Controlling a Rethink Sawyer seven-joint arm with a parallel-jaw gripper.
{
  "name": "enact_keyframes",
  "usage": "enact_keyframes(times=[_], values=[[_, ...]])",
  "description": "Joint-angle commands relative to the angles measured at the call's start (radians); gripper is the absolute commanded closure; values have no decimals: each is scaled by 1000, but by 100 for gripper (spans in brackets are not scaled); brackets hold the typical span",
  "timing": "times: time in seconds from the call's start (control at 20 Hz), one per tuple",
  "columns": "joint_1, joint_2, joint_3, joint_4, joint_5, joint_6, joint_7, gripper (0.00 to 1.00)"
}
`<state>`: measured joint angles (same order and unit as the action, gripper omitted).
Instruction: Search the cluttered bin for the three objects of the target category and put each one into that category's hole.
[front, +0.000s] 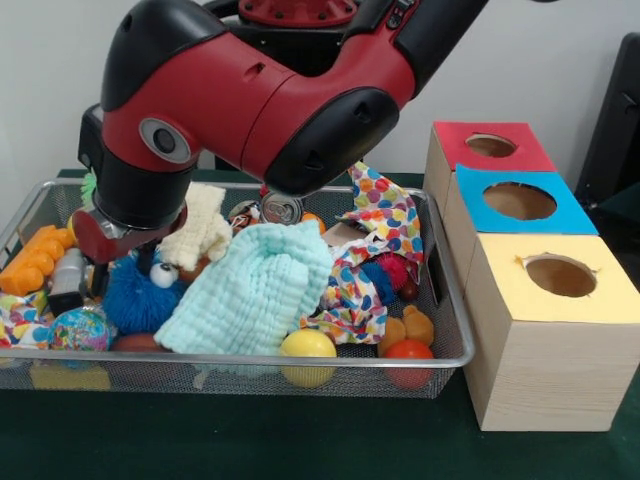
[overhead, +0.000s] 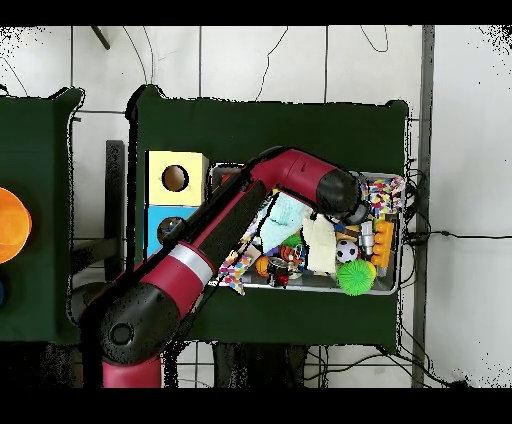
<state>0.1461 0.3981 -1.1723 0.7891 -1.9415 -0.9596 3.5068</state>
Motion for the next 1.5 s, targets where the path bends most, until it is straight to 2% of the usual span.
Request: enact_keyframes(times=[0.05, 0.75, 1.0, 1.5], values=[[-10, 17, 78, -88, 38, -159, 189, 0], [-15, -23, 126, -81, 84, -183, 145, 0], [-28, -20, 146, -105, 88, -211, 141, 0], [-52, 5, 161, -167, 107, -177, 159, 0]])
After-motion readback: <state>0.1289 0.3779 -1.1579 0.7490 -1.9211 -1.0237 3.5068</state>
